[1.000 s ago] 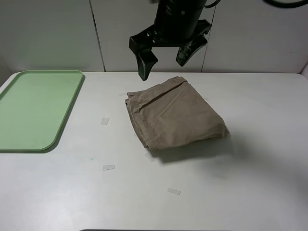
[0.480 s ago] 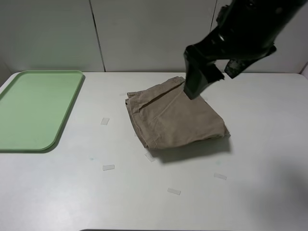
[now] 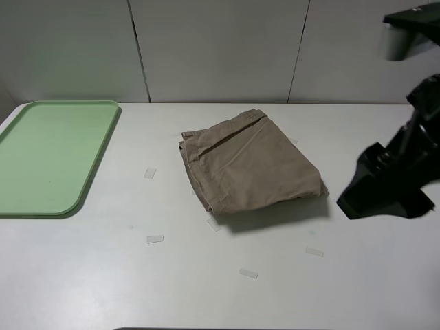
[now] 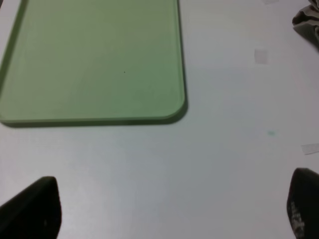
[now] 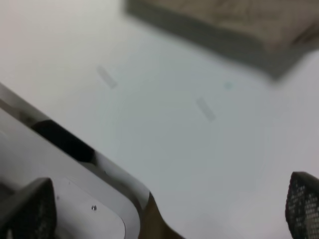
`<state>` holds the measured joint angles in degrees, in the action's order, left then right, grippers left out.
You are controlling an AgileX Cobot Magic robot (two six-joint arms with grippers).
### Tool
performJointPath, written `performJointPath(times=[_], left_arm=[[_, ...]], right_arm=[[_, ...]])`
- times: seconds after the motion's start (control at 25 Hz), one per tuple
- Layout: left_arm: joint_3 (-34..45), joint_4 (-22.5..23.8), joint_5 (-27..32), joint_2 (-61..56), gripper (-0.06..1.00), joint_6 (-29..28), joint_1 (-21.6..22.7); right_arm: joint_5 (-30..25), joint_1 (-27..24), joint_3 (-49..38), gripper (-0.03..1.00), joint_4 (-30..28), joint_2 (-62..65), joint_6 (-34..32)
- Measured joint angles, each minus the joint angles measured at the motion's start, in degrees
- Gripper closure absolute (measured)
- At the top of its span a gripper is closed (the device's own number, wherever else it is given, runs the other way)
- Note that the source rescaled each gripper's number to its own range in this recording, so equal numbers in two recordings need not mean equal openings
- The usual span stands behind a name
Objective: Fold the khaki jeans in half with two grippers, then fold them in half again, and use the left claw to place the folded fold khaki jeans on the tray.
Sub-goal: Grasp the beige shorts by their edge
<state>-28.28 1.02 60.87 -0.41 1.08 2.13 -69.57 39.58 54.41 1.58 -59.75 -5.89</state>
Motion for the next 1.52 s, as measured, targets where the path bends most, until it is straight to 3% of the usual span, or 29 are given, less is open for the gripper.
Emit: performJointPath(times=[0.56, 0.84, 1.0, 1.2, 1.52], left_arm=[[0.0, 0.0, 0.0, 0.0, 0.07, 0.0, 0.0], [0.0, 0.0, 0.0, 0.0, 0.07, 0.0, 0.0], [0.0, 0.0, 0.0, 0.0, 0.07, 0.0, 0.0], [0.0, 0.0, 0.0, 0.0, 0.07, 0.0, 0.0], [0.0, 0.0, 0.0, 0.0, 0.07, 0.0, 0.0]], right_arm=[[-0.3, -1.0, -14.6, -0.03, -0.4, 32.9, -0.8], [-0.1, -13.0, -15.0, -0.03, -4.9, 46.1, -0.8], [2.9, -20.7, -16.8, -0.03, -8.1, 51.5, -0.8], [8.0, -28.4, -22.2, -0.03, -7.2, 57.6, -0.8], [10.5, -37.9, -25.8, -0.03, -4.9, 60.0, -0.8]])
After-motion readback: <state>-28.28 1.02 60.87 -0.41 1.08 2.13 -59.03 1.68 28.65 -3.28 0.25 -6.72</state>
